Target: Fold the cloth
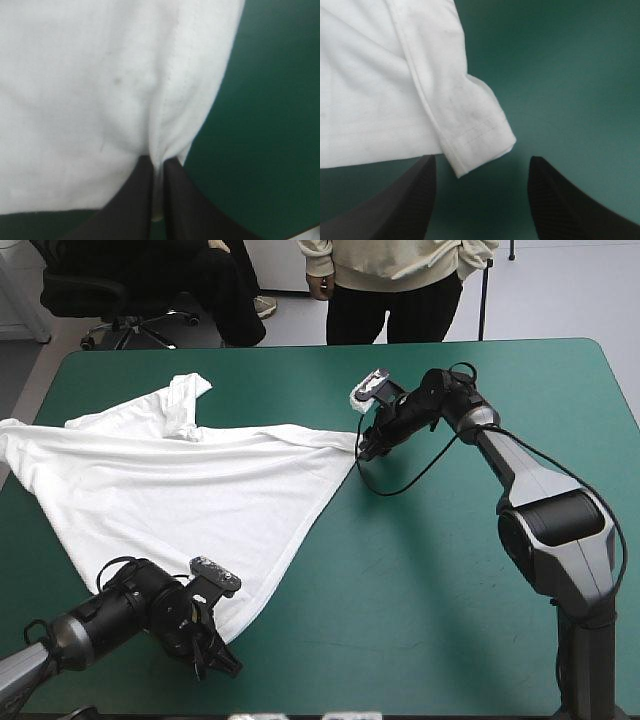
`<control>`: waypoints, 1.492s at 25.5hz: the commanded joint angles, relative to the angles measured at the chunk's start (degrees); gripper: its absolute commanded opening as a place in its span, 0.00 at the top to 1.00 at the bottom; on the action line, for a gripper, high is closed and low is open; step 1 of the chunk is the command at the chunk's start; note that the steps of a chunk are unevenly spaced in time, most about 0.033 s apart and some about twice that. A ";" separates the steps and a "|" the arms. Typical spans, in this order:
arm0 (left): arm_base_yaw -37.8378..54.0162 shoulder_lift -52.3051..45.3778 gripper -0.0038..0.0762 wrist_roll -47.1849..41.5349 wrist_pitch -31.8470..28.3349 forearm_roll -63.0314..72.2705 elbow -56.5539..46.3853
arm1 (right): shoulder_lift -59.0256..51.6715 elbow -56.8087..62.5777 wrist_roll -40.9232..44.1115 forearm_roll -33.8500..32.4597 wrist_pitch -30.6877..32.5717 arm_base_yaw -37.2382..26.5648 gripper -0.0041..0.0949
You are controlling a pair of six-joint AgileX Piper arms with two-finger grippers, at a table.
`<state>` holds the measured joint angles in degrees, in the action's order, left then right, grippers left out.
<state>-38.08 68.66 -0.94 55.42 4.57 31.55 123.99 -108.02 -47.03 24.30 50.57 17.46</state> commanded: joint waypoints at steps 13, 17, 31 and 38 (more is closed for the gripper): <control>-0.34 2.74 0.97 -0.62 -7.33 5.97 -2.59 | -0.12 -3.70 0.85 1.47 -2.27 2.20 0.44; -0.34 2.74 0.97 -0.62 -7.33 7.01 -2.59 | 0.99 -3.70 3.10 1.01 -1.87 2.42 0.55; -0.22 -5.29 0.97 -6.41 -7.03 1.42 5.20 | -9.01 -3.70 8.72 -0.04 2.40 2.62 0.97; -0.22 -7.91 0.97 -9.94 0.20 -23.80 26.02 | -24.41 -4.84 9.47 0.74 0.18 2.13 0.98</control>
<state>-38.13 61.89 -9.93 55.50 -10.96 50.24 107.21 -110.14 -37.72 23.67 53.90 20.12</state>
